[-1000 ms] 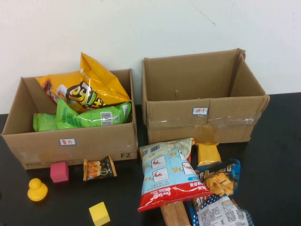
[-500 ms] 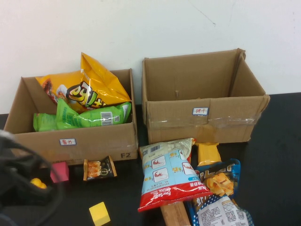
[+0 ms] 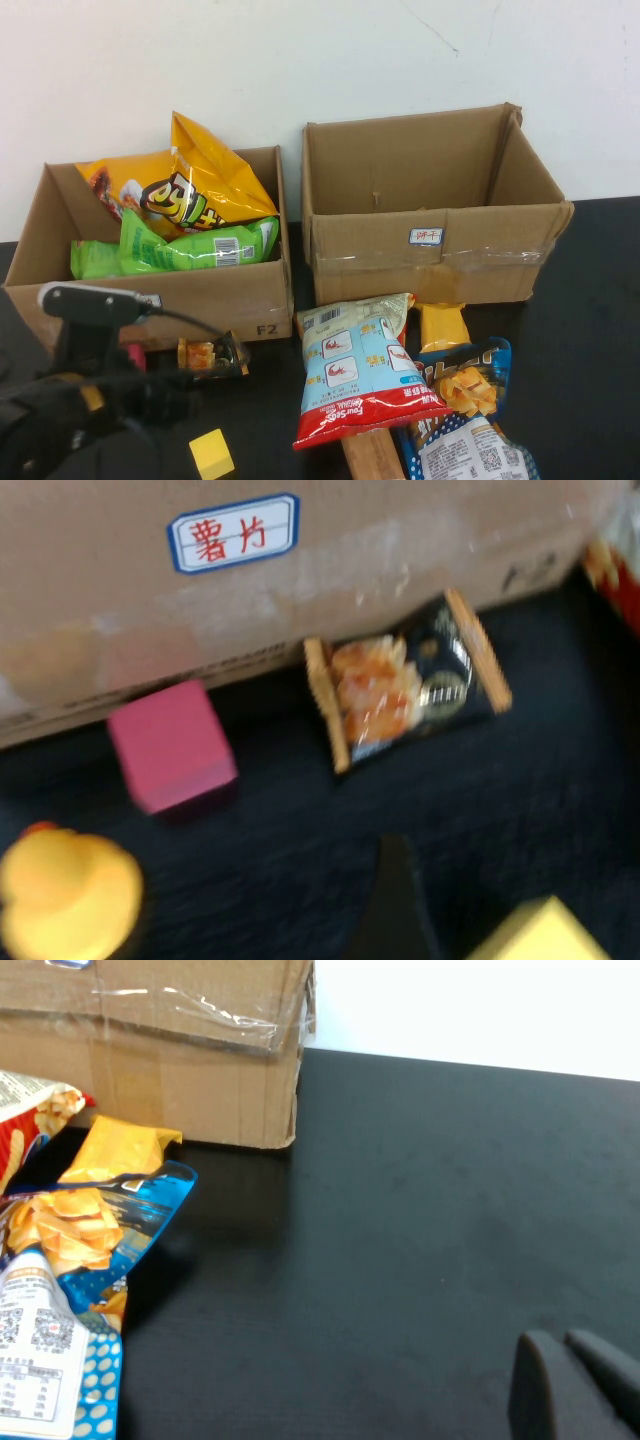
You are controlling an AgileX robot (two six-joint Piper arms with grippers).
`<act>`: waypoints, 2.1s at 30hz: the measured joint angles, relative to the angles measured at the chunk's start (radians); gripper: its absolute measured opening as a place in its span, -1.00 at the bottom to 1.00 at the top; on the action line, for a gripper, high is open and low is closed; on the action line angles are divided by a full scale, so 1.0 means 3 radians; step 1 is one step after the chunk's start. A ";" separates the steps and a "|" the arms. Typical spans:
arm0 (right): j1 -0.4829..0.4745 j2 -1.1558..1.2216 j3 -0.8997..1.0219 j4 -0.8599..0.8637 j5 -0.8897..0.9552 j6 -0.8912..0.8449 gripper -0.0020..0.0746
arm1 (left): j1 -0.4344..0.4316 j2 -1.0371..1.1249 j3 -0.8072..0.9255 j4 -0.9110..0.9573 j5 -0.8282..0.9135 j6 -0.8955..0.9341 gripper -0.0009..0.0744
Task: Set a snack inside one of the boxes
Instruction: Pick up the biscuit
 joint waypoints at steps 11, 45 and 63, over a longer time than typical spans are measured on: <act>0.0000 0.0000 0.0000 0.0000 0.0000 -0.0046 -0.95 | 0.0000 0.1173 -0.0528 0.0194 -0.0516 -0.0612 0.39; 0.0000 0.0000 0.0000 0.0000 0.0000 -0.0062 -0.95 | 0.0000 0.2189 -0.1153 0.0661 -0.0650 -0.0934 -0.78; 0.0000 0.0000 0.0000 0.0000 0.0000 -0.0072 -0.95 | -0.0494 0.0865 -0.0573 0.0788 -0.0091 -0.1110 -0.98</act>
